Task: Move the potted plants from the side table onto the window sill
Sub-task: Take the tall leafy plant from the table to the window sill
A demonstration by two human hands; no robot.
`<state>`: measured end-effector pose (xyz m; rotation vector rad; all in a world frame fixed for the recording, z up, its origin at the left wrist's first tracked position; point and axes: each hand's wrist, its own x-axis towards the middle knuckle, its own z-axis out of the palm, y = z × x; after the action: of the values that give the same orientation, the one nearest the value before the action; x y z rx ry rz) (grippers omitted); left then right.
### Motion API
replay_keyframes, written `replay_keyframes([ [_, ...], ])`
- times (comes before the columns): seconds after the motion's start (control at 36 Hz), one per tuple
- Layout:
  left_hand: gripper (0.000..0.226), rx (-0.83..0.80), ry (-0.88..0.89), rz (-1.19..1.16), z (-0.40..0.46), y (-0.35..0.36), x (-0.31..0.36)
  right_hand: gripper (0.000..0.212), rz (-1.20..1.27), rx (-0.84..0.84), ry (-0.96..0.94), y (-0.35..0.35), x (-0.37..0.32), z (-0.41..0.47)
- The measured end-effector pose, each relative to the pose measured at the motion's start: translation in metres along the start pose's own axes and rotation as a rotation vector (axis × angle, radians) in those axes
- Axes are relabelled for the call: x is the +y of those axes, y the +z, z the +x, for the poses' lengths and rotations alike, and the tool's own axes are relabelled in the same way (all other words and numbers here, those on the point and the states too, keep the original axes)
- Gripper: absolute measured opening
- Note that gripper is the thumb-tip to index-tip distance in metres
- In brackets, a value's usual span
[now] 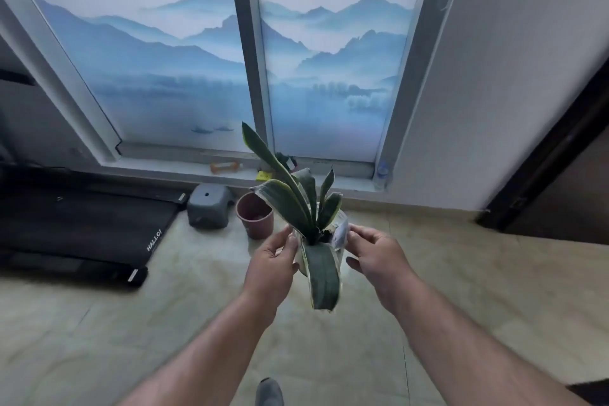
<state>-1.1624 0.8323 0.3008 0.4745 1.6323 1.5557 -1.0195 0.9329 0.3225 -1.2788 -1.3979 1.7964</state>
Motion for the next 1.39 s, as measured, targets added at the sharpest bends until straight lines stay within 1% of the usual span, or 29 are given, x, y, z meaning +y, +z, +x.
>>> replay_keyframes([
  [0.17,0.027,-0.087,-0.010,-0.018,0.107,-0.019,0.023,0.016,0.016,0.055,0.035,0.046,-0.022,0.094],
  [0.19,0.028,-0.081,-0.014,-0.016,0.109,-0.018,0.027,0.015,0.014,0.064,0.034,0.046,-0.024,0.094],
  [0.22,0.028,-0.086,-0.023,-0.003,0.134,-0.023,0.032,0.016,0.015,0.058,0.040,0.056,-0.029,0.118],
  [0.33,0.033,-0.070,-0.050,0.014,0.188,-0.030,0.045,0.017,0.027,0.060,0.049,0.075,-0.044,0.167],
  [0.42,0.032,-0.074,-0.069,0.028,0.235,-0.027,0.050,0.017,0.024,0.067,0.070,0.082,-0.051,0.215],
  [0.44,0.033,-0.073,-0.079,0.033,0.237,-0.026,0.051,0.017,0.022,0.075,0.073,0.082,-0.052,0.216],
  [0.61,0.029,-0.068,-0.119,0.052,0.337,0.001,0.057,0.018,0.040,0.077,0.113,0.074,-0.061,0.323],
  [0.67,0.031,-0.057,-0.143,0.089,0.371,0.016,0.060,0.020,0.048,0.080,0.128,0.067,-0.064,0.362],
  [0.89,0.034,-0.052,-0.270,0.191,0.505,0.065,0.057,0.021,0.020,0.077,0.180,0.041,-0.079,0.495],
  [1.03,0.041,-0.093,-0.326,0.198,0.568,0.085,0.056,0.020,-0.001,0.102,0.228,0.034,-0.082,0.566],
  [1.17,0.041,-0.145,-0.361,0.211,0.629,0.092,0.053,0.020,-0.014,0.122,0.271,0.037,-0.078,0.627],
  [1.25,0.042,-0.154,-0.374,0.202,0.652,0.093,0.053,0.021,-0.011,0.140,0.303,0.042,-0.078,0.647],
  [1.28,0.042,-0.174,-0.388,0.195,0.682,0.093,0.047,0.021,-0.007,0.154,0.307,0.048,-0.075,0.674],
  [1.36,0.033,-0.192,-0.393,0.174,0.699,0.093,0.048,0.023,0.003,0.180,0.327,0.053,-0.075,0.689],
  [1.39,0.031,-0.213,-0.415,0.172,0.725,0.091,0.039,0.023,0.005,0.200,0.338,0.059,-0.071,0.710],
])
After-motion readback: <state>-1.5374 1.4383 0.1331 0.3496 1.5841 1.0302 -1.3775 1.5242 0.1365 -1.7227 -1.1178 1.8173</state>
